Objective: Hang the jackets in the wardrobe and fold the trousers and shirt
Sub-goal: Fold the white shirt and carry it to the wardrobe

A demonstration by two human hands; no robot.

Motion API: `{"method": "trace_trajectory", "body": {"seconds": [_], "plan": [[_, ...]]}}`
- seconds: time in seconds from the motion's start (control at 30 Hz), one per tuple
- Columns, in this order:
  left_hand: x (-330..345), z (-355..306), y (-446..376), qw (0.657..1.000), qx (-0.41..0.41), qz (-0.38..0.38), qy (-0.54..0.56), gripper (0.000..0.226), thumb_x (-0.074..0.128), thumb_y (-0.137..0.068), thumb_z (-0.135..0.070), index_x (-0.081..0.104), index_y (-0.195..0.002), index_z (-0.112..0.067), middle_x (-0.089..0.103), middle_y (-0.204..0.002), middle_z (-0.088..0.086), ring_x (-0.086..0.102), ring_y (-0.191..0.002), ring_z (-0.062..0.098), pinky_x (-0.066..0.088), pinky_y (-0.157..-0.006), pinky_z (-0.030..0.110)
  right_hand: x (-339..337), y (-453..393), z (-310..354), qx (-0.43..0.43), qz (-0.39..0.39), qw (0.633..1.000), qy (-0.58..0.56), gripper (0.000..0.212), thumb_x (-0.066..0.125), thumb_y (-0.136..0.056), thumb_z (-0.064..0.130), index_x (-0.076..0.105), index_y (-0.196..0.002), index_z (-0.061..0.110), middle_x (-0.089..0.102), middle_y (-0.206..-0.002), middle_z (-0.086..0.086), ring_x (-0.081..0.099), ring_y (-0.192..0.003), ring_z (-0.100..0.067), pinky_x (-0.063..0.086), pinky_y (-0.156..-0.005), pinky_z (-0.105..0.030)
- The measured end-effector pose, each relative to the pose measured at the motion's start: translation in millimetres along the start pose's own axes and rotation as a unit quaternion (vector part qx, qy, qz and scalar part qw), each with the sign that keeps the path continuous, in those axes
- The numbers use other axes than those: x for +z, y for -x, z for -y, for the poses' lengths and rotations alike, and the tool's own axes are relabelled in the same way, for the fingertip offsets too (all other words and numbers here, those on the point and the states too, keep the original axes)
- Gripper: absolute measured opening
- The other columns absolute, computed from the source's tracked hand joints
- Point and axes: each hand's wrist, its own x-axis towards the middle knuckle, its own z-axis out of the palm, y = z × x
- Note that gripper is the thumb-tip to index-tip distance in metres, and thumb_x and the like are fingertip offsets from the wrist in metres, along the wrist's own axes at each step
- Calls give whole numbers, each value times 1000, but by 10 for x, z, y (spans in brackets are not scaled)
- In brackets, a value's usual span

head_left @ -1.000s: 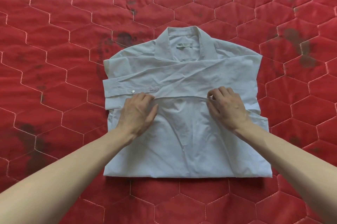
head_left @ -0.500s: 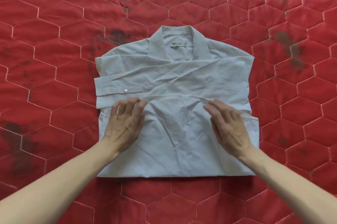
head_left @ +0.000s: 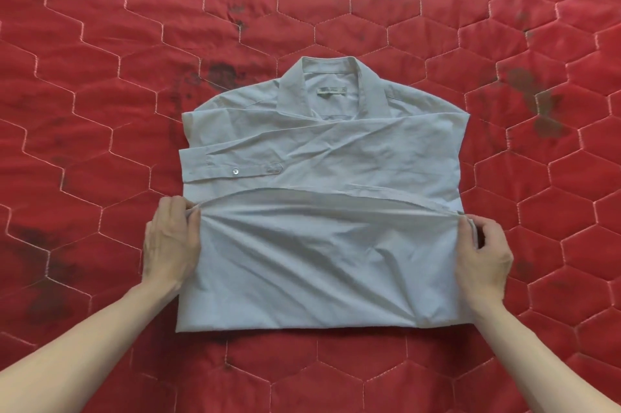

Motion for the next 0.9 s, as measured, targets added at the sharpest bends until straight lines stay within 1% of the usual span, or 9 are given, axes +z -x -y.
{"method": "trace_trajectory", "body": {"seconds": [0.13,0.23,0.33,0.47,0.53,0.63,0.73,0.8,0.9], "plan": [[3,3,24,996,-54,9,66,12,52,-107,-24,45,-98,-20,51,-103,3,57,-87,35,45,-72,50,59,-44,4,-41,-23,999,21,11,62,-103,16,68,-108,8,65,-104,-7,59,-98,-23,41,-86,-35],[72,-48,42,998,-24,-56,-1,21,58,-101,-21,49,-119,-14,47,-119,11,48,-110,37,39,-91,53,110,-41,-1,-69,-63,992,84,27,60,-102,14,59,-128,5,60,-118,-18,53,-114,-36,36,-101,-43],[135,-198,139,980,182,-59,-49,35,56,-94,-18,49,-128,-12,49,-129,13,51,-115,39,34,-96,48,190,34,-4,-260,-40,949,174,42,54,-101,14,50,-142,5,53,-135,-20,49,-125,-38,35,-105,-49],[423,-529,344,887,445,77,-94,52,60,-94,-14,55,-146,-11,52,-152,15,53,-138,39,35,-115,48,346,132,-36,-522,234,787,231,55,48,-103,15,43,-157,14,38,-166,-7,40,-150,-28,35,-116,-43],[570,-639,371,879,448,118,-115,56,48,-103,-27,45,-157,-14,37,-166,11,34,-154,31,28,-123,52,390,79,-92,-514,267,763,286,56,40,-108,31,37,-162,17,29,-171,-2,27,-158,-24,29,-124,-45],[673,-661,274,913,352,153,-140,68,38,-102,-47,31,-163,-18,21,-172,9,18,-159,31,27,-123,60,356,-92,-158,-346,241,832,360,71,26,-105,57,17,-166,24,8,-175,0,6,-162,-22,15,-130,-49],[733,-603,241,915,340,157,-151,72,39,-101,-53,29,-164,-19,17,-173,10,15,-160,34,21,-124,64,345,-203,-242,-301,266,834,379,76,14,-102,68,-6,-166,31,-18,-174,3,-16,-161,-16,-9,-130,-40],[739,-578,238,912,347,154,-153,73,39,-102,-54,26,-165,-19,14,-174,11,12,-161,34,20,-124,65,318,-239,-237,-320,266,831,370,76,17,-104,65,-3,-167,28,-13,-175,1,-14,-161,-17,-6,-131,-42],[771,-609,276,912,359,130,-152,71,39,-103,-50,22,-166,-20,10,-174,11,8,-161,34,16,-125,63,280,-264,-270,-425,234,801,350,67,32,-107,49,20,-167,21,11,-176,-4,8,-162,-24,18,-128,-54]]}}
